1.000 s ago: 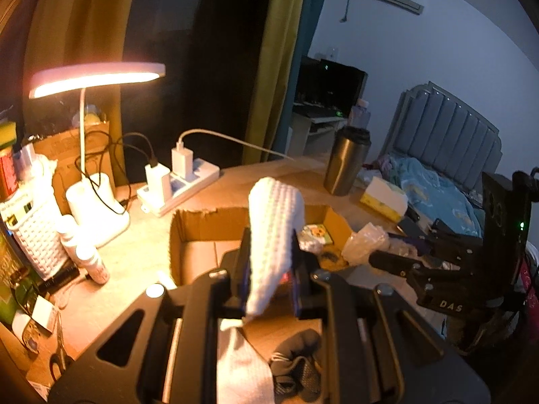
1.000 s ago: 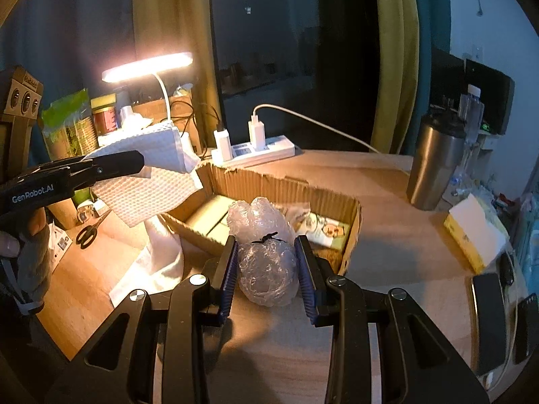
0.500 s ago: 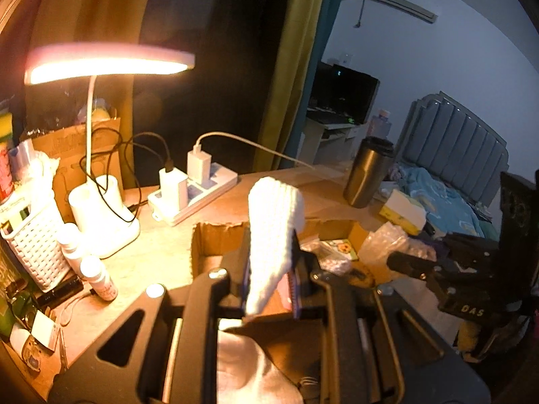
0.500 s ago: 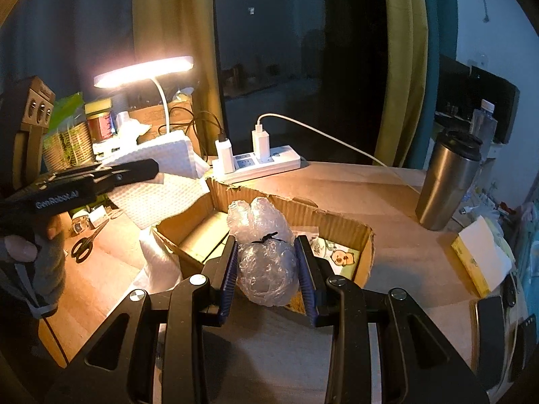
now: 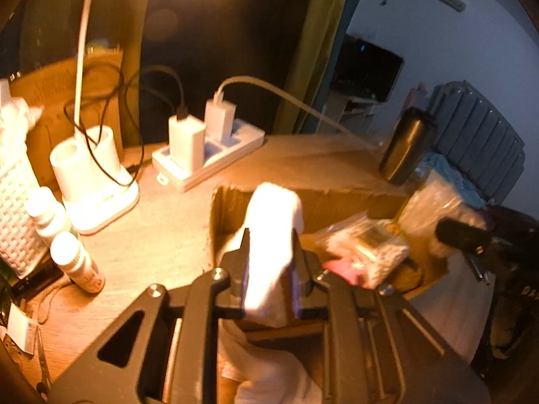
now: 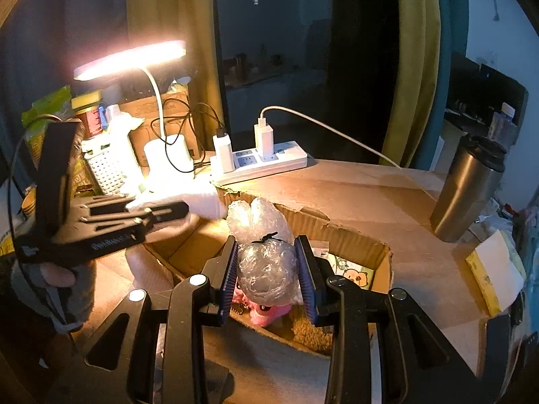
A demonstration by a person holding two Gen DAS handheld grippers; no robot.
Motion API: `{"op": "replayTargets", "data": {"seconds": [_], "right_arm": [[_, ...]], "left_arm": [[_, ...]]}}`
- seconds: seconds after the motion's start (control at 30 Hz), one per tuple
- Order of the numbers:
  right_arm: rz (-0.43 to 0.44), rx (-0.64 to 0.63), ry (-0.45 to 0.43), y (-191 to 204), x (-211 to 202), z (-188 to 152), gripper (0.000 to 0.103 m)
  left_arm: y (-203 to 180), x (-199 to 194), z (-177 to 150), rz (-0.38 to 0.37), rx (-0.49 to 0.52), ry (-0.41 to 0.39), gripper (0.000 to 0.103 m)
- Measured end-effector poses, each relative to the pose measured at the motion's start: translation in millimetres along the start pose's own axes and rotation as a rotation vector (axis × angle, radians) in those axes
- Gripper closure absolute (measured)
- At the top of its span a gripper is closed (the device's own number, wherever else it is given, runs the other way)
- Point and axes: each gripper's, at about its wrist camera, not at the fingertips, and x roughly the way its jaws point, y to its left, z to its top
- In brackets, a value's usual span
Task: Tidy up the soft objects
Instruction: 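Carry the bubble wrap into the box and open the right gripper while the left lowers the towel in, then pull both grippers back out of the cardboard box toward the remaining items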
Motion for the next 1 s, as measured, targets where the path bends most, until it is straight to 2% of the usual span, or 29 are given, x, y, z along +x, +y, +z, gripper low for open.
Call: {"op": "replayTargets", "data": {"seconds": [0.07, 0.17, 0.2, 0.23, 0.5, 0.6, 0.73, 0.87, 1.0], "right_arm": [[0.005, 0.002, 0.011, -0.5, 6.5, 0.4, 0.068], [0.016, 0.0, 0.029, 2.7, 16.4, 1.7, 0.068], [0.022, -0.001, 0.036, 4.3, 20.8, 2.1, 0.068], [0.026, -0.002, 0.041, 5.1, 23.9, 2.3, 0.068], [0.072, -0.011, 0.086, 17.8, 52.6, 4.4, 0.068], [0.081, -0.006, 0.099, 22.2, 62.3, 6.0, 0.068], [0.091, 0.01, 0.114, 29.9, 71.9, 8.0, 0.067], [0.097, 0.002, 0.106, 38.3, 69.1, 11.1, 0.042], [0.086, 0.003, 0.097, 36.3, 59.9, 10.1, 0.042]], "left_arm": [[2.5, 9.0, -2.1, 0.018, -0.009, 0.033, 0.08], [4.0, 11.6, -3.0, 0.041, -0.017, 0.052, 0.064], [4.1, 10.1, -3.0, 0.039, -0.023, 0.059, 0.054], [3.6, 7.4, -2.8, 0.026, -0.024, 0.055, 0.051], [0.0, -23.6, 0.3, 0.006, 0.003, -0.003, 0.046], [8.8, -32.9, -0.3, 0.008, -0.025, -0.022, 0.035], [23.2, -36.0, -1.5, 0.026, -0.07, -0.029, 0.035], [36.7, -24.3, -5.5, 0.075, -0.1, -0.003, 0.035], [43.9, -4.2, -12.7, 0.117, -0.112, 0.077, 0.035]]}}
